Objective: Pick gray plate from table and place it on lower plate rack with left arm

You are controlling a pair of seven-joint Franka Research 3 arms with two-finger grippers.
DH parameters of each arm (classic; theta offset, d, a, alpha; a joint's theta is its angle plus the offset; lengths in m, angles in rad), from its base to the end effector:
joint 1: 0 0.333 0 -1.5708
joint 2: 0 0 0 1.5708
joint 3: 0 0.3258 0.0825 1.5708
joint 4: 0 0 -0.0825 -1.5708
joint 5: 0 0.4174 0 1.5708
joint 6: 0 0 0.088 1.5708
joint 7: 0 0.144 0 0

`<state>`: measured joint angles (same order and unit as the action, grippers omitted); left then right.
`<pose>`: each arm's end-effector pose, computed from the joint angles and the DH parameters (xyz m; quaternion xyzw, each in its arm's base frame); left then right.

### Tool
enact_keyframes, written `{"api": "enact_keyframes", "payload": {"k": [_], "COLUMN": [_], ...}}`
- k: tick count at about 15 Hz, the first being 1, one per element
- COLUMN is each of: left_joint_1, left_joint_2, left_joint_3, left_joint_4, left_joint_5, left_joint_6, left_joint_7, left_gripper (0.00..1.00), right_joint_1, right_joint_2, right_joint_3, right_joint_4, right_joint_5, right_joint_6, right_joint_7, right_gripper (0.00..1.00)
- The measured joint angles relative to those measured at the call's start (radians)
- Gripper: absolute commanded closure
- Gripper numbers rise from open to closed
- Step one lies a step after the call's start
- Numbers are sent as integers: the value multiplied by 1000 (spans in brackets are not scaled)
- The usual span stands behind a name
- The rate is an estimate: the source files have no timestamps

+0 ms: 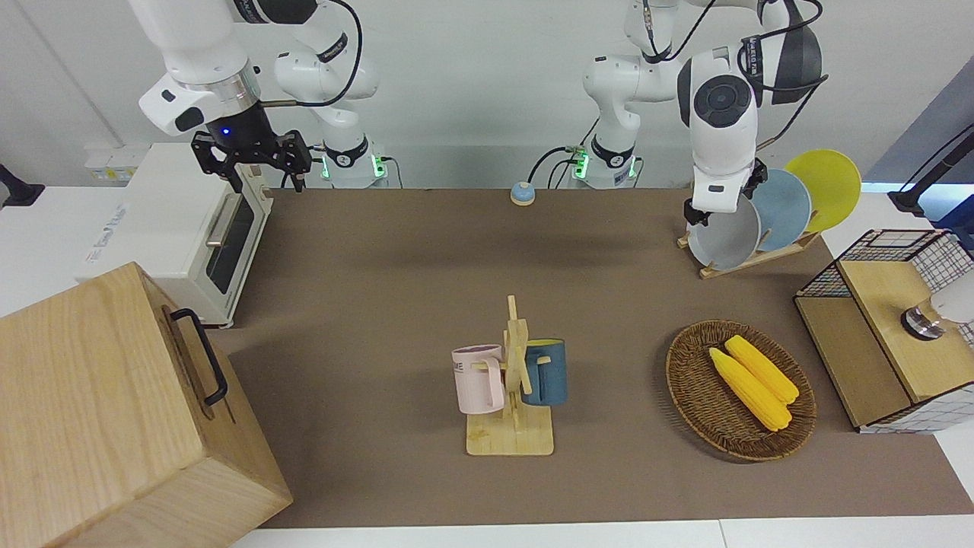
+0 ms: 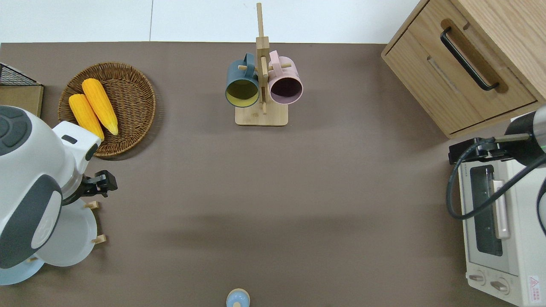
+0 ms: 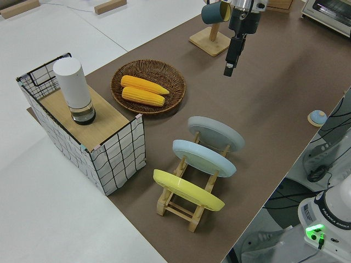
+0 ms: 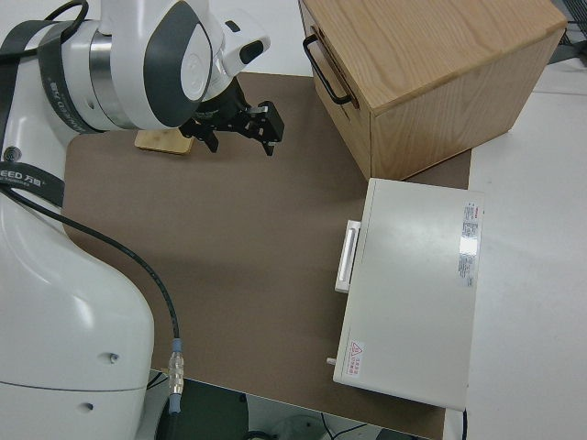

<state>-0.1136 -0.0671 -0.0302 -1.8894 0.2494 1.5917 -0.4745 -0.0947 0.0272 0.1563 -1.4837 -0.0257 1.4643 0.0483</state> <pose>0.5385 -0.0428 0.4836 -0.9748 -0.1457 0.0710 0.1531 0.5834 0.0308 0.6161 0.9997 0.0056 -0.0225 0.0119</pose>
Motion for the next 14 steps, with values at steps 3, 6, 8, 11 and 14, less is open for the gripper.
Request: {"api": "enact_keyframes", "payload": {"k": [3, 6, 8, 11, 14], "left_joint_1": [0, 0, 0, 0, 1], "left_joint_2": [2, 2, 3, 4, 4], "left_joint_3": [0, 1, 1, 2, 6], "left_joint_4": [39, 63, 72, 83, 90], "left_joint_5": [-123, -202, -259, -302, -302], "left_joint_6": [1, 29, 92, 130, 131], "left_joint_7": [113, 265, 323, 342, 324], "left_gripper": [2, 2, 2, 2, 2], "right_joint_1": [0, 0, 0, 0, 0], "right_joint_2": [0, 0, 0, 0, 0], "right_joint_3": [0, 0, 0, 0, 0], "right_joint_4": [0, 0, 0, 0, 0], "right_joint_5": [0, 0, 0, 0, 0], "right_joint_6": [0, 0, 0, 0, 0], "right_joint_7": [0, 0, 0, 0, 0], "right_gripper": [17, 17, 17, 17, 17]}}
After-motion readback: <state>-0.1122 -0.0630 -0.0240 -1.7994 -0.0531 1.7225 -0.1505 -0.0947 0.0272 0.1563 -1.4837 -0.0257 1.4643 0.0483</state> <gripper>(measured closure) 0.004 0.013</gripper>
